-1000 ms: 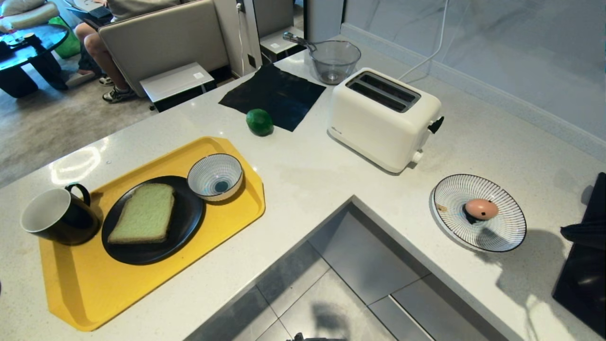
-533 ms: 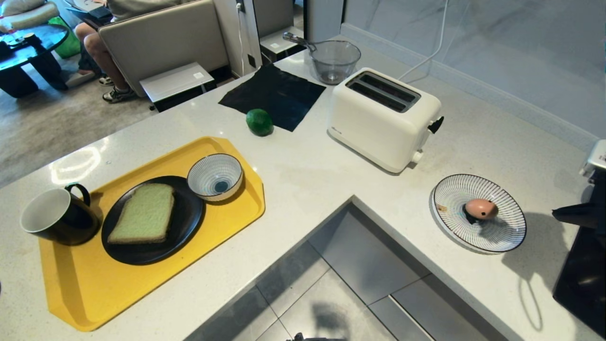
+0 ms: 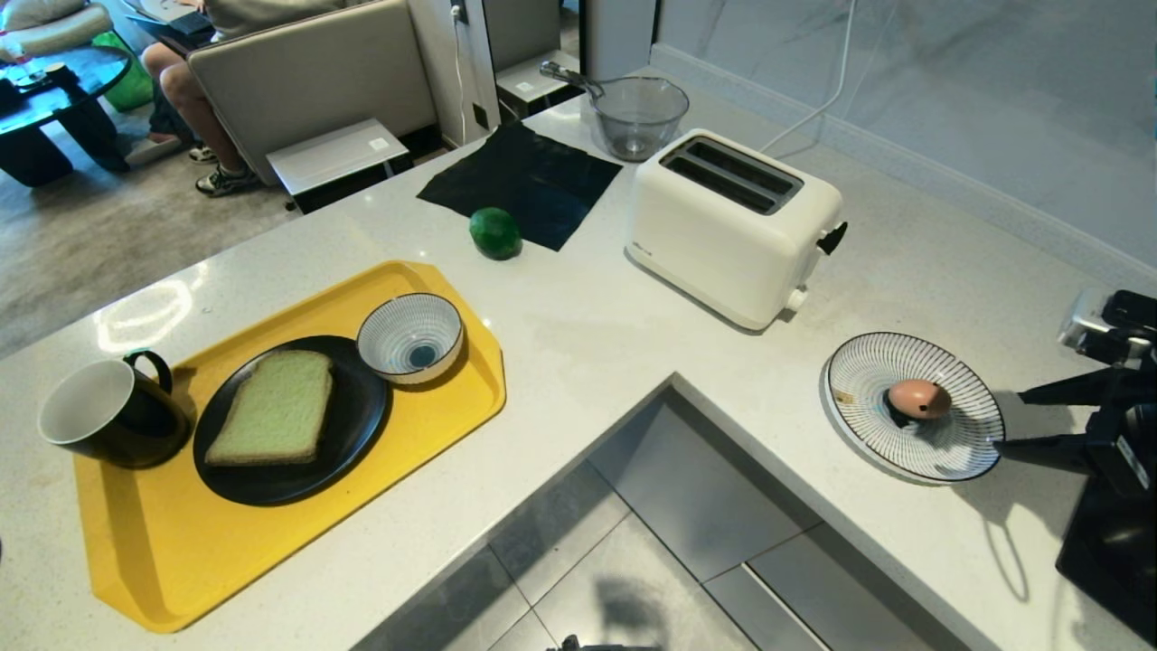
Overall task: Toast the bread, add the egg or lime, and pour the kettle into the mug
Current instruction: Pick up the egg
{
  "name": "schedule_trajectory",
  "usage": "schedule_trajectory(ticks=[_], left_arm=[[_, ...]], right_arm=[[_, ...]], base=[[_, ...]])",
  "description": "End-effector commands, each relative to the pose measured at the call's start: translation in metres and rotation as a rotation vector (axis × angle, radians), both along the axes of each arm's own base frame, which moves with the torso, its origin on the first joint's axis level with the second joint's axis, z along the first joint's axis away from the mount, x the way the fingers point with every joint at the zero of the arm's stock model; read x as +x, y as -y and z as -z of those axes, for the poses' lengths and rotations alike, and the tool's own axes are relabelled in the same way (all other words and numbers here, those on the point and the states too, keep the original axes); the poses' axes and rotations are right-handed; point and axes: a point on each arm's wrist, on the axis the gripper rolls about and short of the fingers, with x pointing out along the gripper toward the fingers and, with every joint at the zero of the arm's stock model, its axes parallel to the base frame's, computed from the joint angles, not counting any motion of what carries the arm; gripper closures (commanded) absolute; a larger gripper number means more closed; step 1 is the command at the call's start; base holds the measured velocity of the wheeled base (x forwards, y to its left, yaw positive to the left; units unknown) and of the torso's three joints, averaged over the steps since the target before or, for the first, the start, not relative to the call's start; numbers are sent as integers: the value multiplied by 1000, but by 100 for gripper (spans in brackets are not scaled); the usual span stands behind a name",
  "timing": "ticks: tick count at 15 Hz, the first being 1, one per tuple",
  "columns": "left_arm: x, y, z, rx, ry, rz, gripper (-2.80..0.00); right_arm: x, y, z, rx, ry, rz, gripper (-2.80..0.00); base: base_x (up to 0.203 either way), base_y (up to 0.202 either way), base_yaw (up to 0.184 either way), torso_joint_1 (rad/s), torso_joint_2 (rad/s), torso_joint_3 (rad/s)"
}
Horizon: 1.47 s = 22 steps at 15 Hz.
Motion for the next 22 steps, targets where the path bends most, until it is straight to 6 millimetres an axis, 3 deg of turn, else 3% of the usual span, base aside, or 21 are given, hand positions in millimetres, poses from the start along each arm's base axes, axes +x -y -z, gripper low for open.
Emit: schedule_trajectory(ticks=[1,3,7,14,22], left_arm=[[1,0,5,0,-16,0,0],[1,0,5,0,-16,-2,0],[1,0,5,0,-16,-1,0],[1,0,5,0,-16,0,0],[1,0,5,0,-16,-1,0]], right_arm=[[22,16,13,33,18,-38,-280],[42,33,23,-8,95,-75,-280],[50,57,29,24,155,-142,-280],[39,45,15,57,158,-196,-280],[57,40,36,22,124,-274,-280]], base=[[0,0,0,0,0,0],[0,0,0,0,0,0],[0,0,0,0,0,0],[0,0,0,0,0,0],[0,0,0,0,0,0]])
